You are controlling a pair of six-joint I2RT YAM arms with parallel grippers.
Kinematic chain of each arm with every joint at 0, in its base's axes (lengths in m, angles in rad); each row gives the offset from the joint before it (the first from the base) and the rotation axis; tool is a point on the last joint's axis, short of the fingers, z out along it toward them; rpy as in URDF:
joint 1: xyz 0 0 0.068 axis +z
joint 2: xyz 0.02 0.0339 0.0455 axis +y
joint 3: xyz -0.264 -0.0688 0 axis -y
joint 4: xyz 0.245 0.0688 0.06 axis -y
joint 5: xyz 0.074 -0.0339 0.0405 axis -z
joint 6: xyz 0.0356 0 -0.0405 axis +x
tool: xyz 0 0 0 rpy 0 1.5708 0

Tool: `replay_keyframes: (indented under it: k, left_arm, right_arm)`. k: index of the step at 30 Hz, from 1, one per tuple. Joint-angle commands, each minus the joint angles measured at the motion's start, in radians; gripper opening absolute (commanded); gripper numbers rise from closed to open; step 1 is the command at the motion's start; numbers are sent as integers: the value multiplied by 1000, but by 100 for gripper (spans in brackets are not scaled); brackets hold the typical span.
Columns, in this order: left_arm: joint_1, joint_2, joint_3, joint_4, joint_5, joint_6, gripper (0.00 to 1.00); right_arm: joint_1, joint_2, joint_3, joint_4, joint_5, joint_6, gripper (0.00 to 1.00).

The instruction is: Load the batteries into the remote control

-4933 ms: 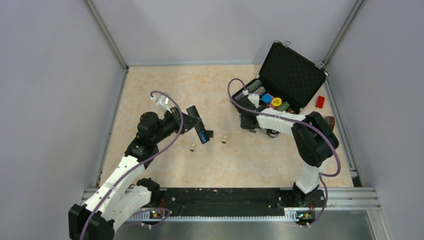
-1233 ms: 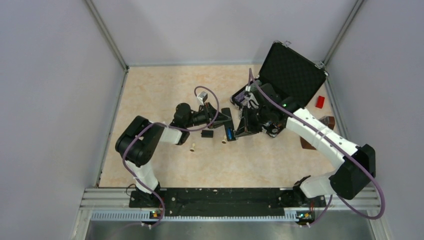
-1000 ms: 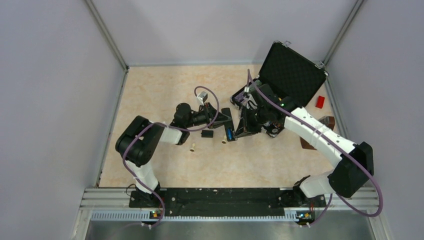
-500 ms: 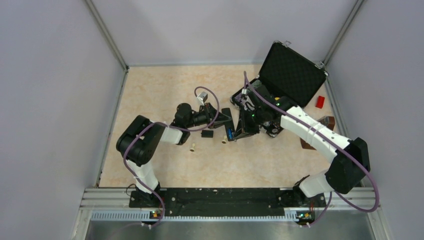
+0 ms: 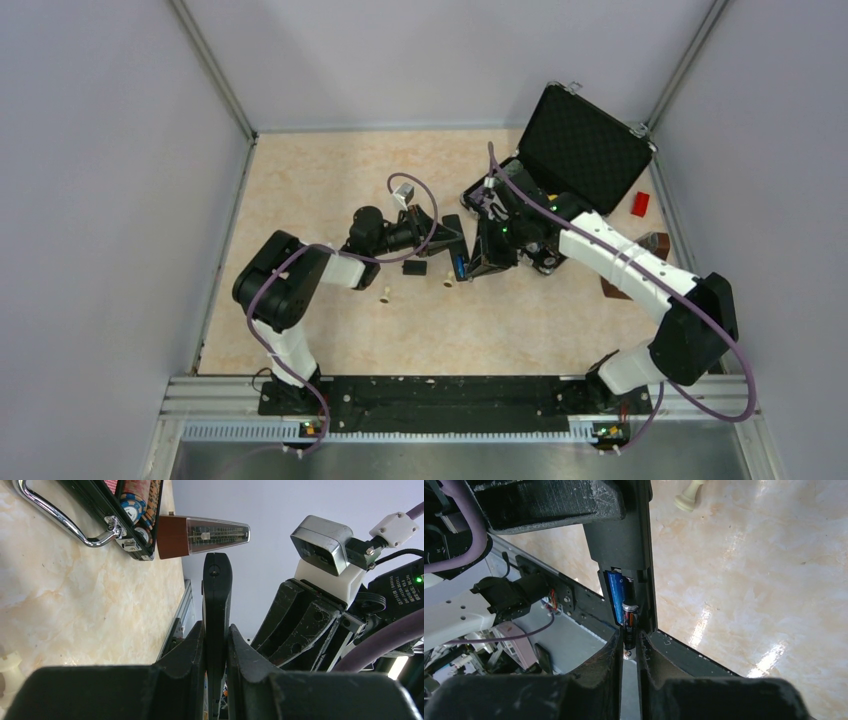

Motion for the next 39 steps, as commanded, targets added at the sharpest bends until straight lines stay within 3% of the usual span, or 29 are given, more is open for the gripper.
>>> replay_keyframes:
  k: [1, 5, 16, 26, 33, 39]
  left_arm:
    - [-3, -15, -3, 93, 5, -16, 0]
    - [-3, -15, -3, 93, 2, -18, 0]
    - [-2, -8, -11, 126, -14, -74, 0]
    - [-2, -50, -23, 194, -31, -187, 0]
    - [-3, -135, -34, 107, -50, -195, 0]
    - [-5, -217, -17, -61, -57, -145, 0]
  right_arm:
    - [10, 20, 40, 32, 44, 13, 17]
    - [10, 12, 49, 31, 56, 19, 26]
    - [9, -52, 46, 30, 75, 40, 36]
    - [0, -343, -167, 272, 46, -18, 69]
    - [0, -450, -298, 432, -11, -107, 70]
    - [1, -442, -363, 570, -98, -99, 63]
